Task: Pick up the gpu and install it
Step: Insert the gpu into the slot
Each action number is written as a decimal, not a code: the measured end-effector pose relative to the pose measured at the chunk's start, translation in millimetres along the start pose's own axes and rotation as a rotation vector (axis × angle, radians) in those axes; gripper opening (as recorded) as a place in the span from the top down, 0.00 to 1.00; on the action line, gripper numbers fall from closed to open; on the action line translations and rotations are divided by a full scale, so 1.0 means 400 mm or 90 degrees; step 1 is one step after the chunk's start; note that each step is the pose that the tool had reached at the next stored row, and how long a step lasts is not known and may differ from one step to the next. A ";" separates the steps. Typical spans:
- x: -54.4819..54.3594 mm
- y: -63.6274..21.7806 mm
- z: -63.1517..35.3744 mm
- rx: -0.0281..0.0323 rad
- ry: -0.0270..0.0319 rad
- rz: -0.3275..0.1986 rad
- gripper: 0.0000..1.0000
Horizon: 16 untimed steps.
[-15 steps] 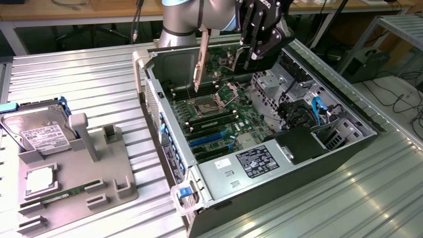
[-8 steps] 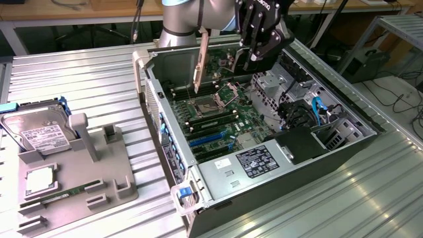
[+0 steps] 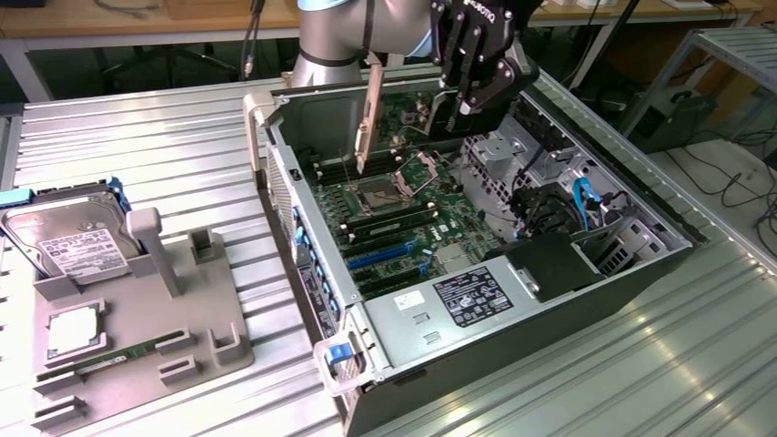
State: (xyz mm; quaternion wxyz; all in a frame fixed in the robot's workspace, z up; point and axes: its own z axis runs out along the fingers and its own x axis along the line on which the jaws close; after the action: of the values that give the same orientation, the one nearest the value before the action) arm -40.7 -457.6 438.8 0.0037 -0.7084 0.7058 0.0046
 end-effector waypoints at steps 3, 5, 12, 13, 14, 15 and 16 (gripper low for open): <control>0.000 0.000 0.002 0.0000 0.0000 -0.001 0.73; 0.000 0.000 0.004 0.0000 0.0000 -0.001 0.73; 0.000 0.000 0.009 0.0000 0.0000 -0.002 0.73; 0.000 0.000 0.010 0.0000 0.0000 -0.002 0.73; 0.000 0.000 0.011 0.0000 0.0000 -0.003 0.73; 0.000 0.000 0.011 0.0000 0.0000 -0.003 0.73; 0.000 0.000 0.012 0.0000 0.0000 -0.003 0.73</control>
State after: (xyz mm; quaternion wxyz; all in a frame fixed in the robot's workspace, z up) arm -40.7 -457.6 434.0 0.0037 -0.7101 0.7041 0.0046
